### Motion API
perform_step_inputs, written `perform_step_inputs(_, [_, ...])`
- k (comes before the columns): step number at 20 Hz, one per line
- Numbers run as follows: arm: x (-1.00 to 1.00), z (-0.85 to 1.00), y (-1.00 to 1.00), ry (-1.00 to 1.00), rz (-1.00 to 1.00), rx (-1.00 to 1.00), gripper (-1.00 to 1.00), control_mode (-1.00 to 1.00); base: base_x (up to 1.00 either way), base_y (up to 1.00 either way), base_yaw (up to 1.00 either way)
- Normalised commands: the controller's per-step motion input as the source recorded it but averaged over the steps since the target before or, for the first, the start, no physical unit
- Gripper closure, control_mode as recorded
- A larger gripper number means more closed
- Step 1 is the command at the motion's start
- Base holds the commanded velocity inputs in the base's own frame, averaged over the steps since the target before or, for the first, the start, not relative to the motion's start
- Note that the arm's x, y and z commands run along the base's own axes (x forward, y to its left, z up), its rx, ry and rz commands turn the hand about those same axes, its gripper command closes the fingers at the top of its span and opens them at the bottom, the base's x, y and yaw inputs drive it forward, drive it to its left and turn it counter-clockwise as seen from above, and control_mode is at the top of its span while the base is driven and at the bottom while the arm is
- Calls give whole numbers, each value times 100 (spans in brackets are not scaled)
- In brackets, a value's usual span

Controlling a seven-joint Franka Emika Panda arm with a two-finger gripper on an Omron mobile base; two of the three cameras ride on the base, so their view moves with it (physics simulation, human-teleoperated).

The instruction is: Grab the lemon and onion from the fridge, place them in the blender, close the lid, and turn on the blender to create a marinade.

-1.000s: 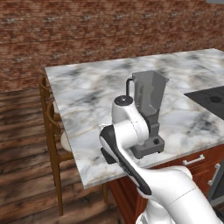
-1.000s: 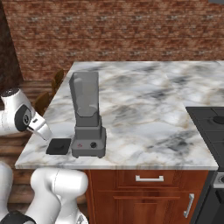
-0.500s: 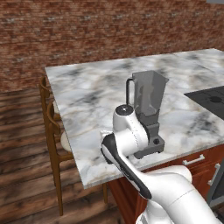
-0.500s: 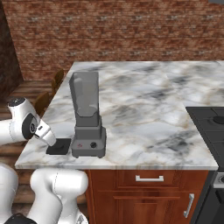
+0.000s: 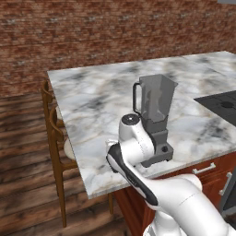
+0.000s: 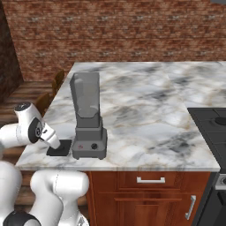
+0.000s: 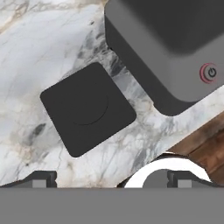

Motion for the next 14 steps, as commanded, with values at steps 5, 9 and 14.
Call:
perform_step_inputs(5, [18, -22, 0, 1, 0, 0, -100, -100, 0, 0, 0])
perform_step_inputs(9, [20, -19, 0, 1, -1, 0, -100, -100, 0, 0, 0])
perform_step_inputs(14, [22, -16, 0, 0, -1, 0, -100, -100, 0, 0, 0])
